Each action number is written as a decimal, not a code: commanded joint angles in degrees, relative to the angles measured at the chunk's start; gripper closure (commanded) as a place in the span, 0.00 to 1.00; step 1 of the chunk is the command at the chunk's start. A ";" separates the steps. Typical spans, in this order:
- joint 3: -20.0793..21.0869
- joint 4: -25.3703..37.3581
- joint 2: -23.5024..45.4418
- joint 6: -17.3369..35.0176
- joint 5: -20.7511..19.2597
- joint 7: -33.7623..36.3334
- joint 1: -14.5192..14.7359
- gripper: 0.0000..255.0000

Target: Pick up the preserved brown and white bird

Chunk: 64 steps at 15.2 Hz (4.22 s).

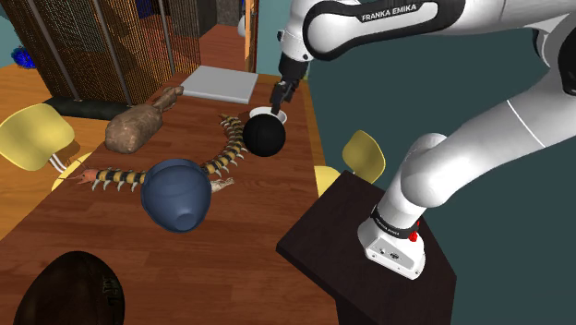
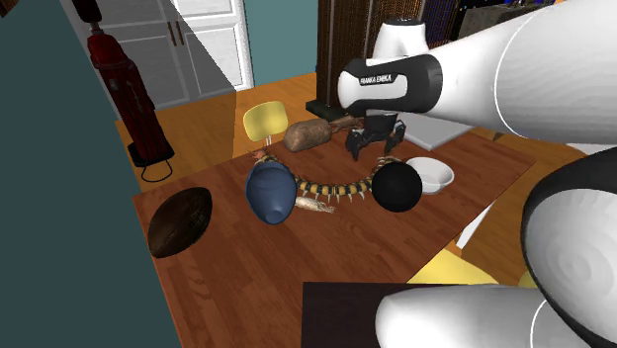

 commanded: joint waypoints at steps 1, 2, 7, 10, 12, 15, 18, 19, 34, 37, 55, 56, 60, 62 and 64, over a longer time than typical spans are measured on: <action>0.04 -0.20 3.87 4.66 -0.53 -2.39 0.66 0.00; 0.15 -0.33 5.63 6.77 -0.78 -3.41 1.00 0.00; 0.92 0.12 15.11 16.86 -2.39 -8.14 2.48 0.00; 1.53 1.25 21.20 22.44 -3.84 -10.58 3.15 0.00; 1.97 2.34 25.36 25.90 -5.12 -11.95 3.52 0.00; 2.58 4.47 31.72 30.65 -7.66 -13.54 4.05 0.00; 2.86 7.18 38.14 34.81 -10.97 -14.53 4.81 0.00; 2.83 8.21 40.28 36.06 -12.20 -14.75 5.17 0.00; -1.57 23.61 65.64 47.78 -24.80 -16.72 12.82 0.00; -2.54 24.46 67.83 49.22 -25.24 -16.05 13.60 0.00; -0.74 23.00 63.91 46.58 -24.39 -17.28 12.15 1.00; -0.40 22.77 63.20 46.07 -24.19 -17.53 11.88 1.00; 0.99 21.97 60.43 44.01 -23.28 -18.60 10.78 1.00; 1.68 21.63 59.08 42.94 -22.76 -19.17 10.25 1.00; 2.37 21.35 57.76 41.86 -22.19 -19.76 9.72 1.00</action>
